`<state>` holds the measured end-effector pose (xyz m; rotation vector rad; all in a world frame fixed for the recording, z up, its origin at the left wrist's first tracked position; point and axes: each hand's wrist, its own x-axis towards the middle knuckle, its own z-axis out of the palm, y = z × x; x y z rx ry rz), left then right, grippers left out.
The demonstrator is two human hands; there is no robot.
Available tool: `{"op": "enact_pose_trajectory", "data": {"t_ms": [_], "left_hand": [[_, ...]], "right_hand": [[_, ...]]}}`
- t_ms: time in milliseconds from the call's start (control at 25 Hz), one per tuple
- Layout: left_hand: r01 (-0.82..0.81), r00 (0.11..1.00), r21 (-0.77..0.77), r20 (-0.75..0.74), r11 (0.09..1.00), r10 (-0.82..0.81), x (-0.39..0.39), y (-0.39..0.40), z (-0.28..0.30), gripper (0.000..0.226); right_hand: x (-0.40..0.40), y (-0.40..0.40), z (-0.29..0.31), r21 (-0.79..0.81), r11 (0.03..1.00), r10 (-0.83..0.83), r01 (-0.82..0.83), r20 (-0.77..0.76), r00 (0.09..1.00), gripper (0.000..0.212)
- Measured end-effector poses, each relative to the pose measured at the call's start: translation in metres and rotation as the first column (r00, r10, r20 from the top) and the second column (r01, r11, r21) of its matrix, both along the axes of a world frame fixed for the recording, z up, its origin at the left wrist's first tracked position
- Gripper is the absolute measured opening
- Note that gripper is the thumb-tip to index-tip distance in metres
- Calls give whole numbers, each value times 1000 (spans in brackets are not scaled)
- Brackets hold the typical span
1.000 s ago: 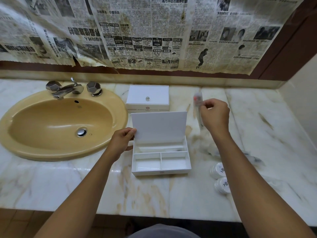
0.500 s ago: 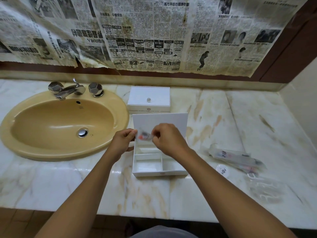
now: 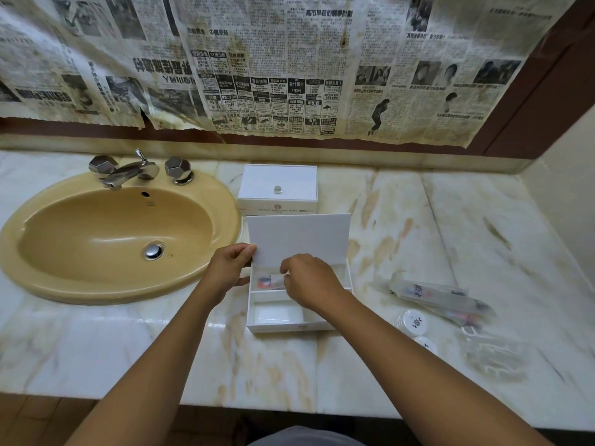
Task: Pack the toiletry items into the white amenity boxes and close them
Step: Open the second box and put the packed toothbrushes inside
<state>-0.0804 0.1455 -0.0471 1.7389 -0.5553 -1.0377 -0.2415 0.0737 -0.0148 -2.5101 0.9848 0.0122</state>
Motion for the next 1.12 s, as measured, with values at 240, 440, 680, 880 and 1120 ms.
{"op": "enact_pose_trajectory", "data": {"t_ms": [240,440,680,880,1120], "left_hand": [[1,1000,3,8,1000,-1,0,0,-1,25],[3,1000,4,5,1000,-3,0,1,-1,25],[0,1000,8,-8,1000,0,1,1,-2,24],[-1,1000,15,-15,1000,1,2,-1,-2,24],[9,1000,17,-11,1000,-9,3,-1,-2,23]], "right_hand": [[-5,-1,-7,98,995,15,-11,-43,999,28],[-15,-1,-10,109,994,4,-9,43,999,29],[-48,-34,-6,-7,973,-221,232,278,935,24],[-90,-68,4,2,947,-322,322,34,946,29],[-131,-91,-3,-24,940,-306,342,-506,806,73]]}}
